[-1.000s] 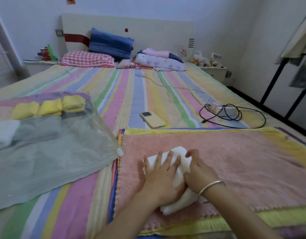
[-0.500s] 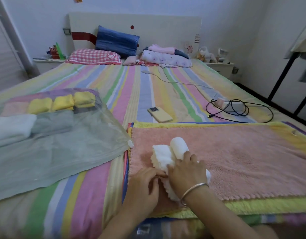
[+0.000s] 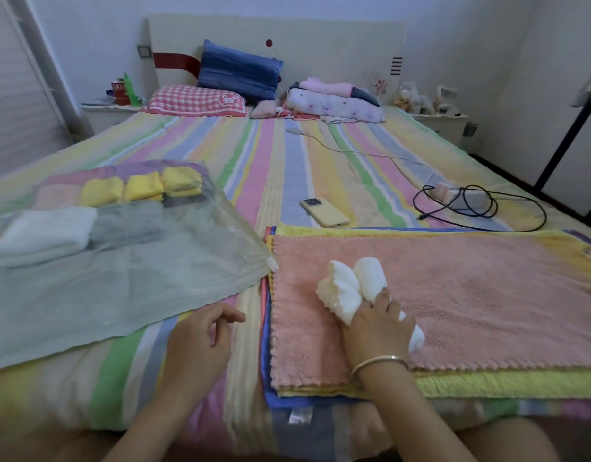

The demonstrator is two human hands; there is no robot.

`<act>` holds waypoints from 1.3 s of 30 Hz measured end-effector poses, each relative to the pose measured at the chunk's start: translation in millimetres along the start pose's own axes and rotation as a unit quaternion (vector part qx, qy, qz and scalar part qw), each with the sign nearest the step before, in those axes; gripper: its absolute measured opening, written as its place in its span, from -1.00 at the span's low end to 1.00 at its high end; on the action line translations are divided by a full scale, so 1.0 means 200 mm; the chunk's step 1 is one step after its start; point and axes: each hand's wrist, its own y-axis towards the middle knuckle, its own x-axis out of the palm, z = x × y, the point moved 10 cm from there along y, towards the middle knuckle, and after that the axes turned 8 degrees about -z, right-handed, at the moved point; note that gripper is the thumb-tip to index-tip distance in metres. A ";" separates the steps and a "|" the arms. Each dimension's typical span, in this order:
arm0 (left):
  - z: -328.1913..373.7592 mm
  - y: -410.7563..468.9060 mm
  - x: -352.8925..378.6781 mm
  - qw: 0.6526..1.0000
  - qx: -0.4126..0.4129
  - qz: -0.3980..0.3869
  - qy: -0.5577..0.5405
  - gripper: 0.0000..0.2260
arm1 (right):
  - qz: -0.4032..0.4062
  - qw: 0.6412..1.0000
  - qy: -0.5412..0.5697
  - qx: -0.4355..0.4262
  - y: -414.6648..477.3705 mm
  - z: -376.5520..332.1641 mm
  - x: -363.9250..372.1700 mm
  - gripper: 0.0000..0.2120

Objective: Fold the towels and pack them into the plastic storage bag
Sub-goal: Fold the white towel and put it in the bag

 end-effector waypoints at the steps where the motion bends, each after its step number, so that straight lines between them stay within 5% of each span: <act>1: 0.00 0.00 -0.02 1.000 0.003 0.008 0.004 -0.58 | -0.002 1.000 -0.010 0.014 0.02 0.01 0.01 -0.70; 7: 0.04 -0.05 0.01 0.999 0.027 0.000 0.017 -0.65 | 0.000 0.996 -0.079 -0.046 0.09 -0.03 -0.10 -0.74; 13: 0.03 0.00 -0.25 0.986 0.070 0.058 0.141 -0.87 | -0.026 0.987 0.136 -0.087 0.13 0.01 -0.37 -0.67; 18: -0.23 0.15 -0.41 0.931 0.041 0.028 0.362 -0.52 | -0.056 0.929 0.311 -0.195 -0.13 -0.33 -0.47 -0.70; 21: -0.42 0.19 -0.47 0.917 0.000 -0.014 0.398 -0.47 | -0.060 0.912 0.305 -0.267 -0.25 -0.54 -0.47 -0.75; 25: -0.39 0.22 -0.59 0.943 0.028 0.035 0.330 -0.70 | 0.007 0.882 0.250 -0.399 -0.39 -0.85 -0.53 -0.62; 28: -0.38 0.29 -0.69 0.988 -0.021 0.047 0.145 -0.85 | 0.030 0.837 0.129 -0.531 -0.56 -1.14 -0.48 -0.59; 31: -0.39 0.38 -0.81 0.995 -0.064 0.064 -0.032 -0.94 | 0.031 0.811 0.002 -0.584 -0.61 -1.38 -0.34 -0.65; 34: -0.34 0.41 -0.91 0.990 -0.066 0.094 -0.086 -0.94 | 0.026 0.825 -0.030 -0.564 -0.54 -1.54 -0.35 -0.65; 37: -0.27 0.39 -0.92 0.990 -0.053 0.112 -0.075 -0.93 | -0.070 0.901 0.123 -0.410 -0.29 -1.63 -0.38 -0.63; 39: -0.24 0.39 -0.92 0.988 -0.041 0.131 -0.069 -0.91 | -0.146 0.921 0.194 -0.304 -0.10 -1.72 -0.33 -0.59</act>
